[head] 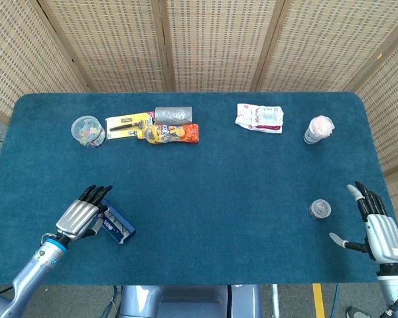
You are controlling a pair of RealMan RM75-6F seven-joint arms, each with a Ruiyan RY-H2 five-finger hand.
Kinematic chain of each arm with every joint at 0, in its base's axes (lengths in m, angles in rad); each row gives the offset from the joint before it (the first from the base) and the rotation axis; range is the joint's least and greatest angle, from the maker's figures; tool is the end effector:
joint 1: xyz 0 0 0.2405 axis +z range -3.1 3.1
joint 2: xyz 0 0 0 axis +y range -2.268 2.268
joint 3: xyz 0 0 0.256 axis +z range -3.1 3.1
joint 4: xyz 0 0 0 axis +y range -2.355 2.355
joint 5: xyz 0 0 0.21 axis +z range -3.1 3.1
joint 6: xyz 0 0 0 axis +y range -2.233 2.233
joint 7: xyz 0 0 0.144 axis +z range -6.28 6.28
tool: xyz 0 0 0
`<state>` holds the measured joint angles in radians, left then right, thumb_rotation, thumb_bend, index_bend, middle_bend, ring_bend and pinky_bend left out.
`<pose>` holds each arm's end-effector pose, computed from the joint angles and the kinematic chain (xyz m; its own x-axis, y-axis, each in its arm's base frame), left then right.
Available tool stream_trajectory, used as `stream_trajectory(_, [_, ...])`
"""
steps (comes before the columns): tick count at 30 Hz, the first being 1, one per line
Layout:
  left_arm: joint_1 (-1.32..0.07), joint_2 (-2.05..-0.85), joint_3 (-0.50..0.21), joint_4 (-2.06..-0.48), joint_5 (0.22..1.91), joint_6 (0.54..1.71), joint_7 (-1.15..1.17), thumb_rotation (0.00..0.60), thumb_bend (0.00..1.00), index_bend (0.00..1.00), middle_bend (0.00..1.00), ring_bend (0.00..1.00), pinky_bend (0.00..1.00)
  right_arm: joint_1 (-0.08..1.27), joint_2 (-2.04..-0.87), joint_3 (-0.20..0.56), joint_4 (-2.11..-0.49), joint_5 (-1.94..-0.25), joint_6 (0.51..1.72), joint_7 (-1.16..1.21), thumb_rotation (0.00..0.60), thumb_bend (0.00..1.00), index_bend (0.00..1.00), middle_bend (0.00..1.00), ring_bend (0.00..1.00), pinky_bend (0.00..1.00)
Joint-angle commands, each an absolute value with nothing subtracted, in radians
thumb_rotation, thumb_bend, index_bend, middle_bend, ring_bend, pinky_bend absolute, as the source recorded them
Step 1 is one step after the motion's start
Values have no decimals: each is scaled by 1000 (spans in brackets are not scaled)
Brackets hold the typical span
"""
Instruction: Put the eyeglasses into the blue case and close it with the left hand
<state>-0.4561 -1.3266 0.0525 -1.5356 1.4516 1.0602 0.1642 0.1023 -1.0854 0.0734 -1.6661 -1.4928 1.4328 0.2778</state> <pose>-0.2583 0.2491 0.0310 0.5367 0.3409 0.7719 0.8304 -0.3755 -0.4115 -0.3011 -0.1904 0.1614 0.1063 -0.0320 0.9938 -0.9943 -0.0159 0.1058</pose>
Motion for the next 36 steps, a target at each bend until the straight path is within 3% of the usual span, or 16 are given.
stream_trajectory(1, [-464, -1342, 41, -1530, 1429, 1041, 179, 600, 580, 724, 0, 0, 0, 102, -1085, 73, -1665, -1493, 1432, 279, 600, 0, 0, 0, 0, 0])
stream_trajectory(9, [-472, -1376, 27, -1503, 1401, 1019, 180, 600, 563, 719, 0, 0, 0, 103, -1085, 73, -1666, -1494, 1432, 278, 600, 0, 0, 0, 0, 0])
stream_trajectory(12, [-474, -1384, 22, -1495, 1398, 1017, 173, 600, 553, 640, 0, 0, 0, 103, -1085, 73, -1666, -1494, 1432, 277, 600, 0, 0, 0, 0, 0])
stream_trajectory(15, [-475, -1392, 18, -1487, 1393, 1013, 165, 600, 541, 453, 0, 0, 0, 102, -1085, 73, -1666, -1493, 1433, 278, 600, 0, 0, 0, 0, 0])
stream_trajectory(17, [-475, -1395, 17, -1484, 1393, 1012, 155, 600, 531, 221, 0, 0, 0, 102, -1085, 73, -1667, -1493, 1433, 278, 600, 0, 0, 0, 0, 0])
stream_trajectory(20, [-474, -1397, 16, -1479, 1404, 1021, 134, 600, 520, 11, 0, 0, 0, 103, -1085, 73, -1667, -1493, 1432, 278, 600, 0, 0, 0, 0, 0])
stream_trajectory(27, [-471, -1370, 10, -1501, 1445, 1056, 66, 600, 453, 0, 0, 0, 0, 102, -1084, 73, -1668, -1492, 1433, 279, 600, 0, 0, 0, 0, 0])
stream_trajectory(32, [-494, -1249, 43, -1583, 1526, 1036, 1, 600, 65, 0, 0, 0, 0, 103, -1084, 73, -1668, -1492, 1431, 279, 600, 0, 0, 0, 0, 0])
stream_trajectory(36, [-517, -1215, 60, -1597, 1527, 982, 80, 600, 0, 0, 0, 0, 0, 103, -1084, 72, -1668, -1493, 1431, 278, 600, 0, 0, 0, 0, 0])
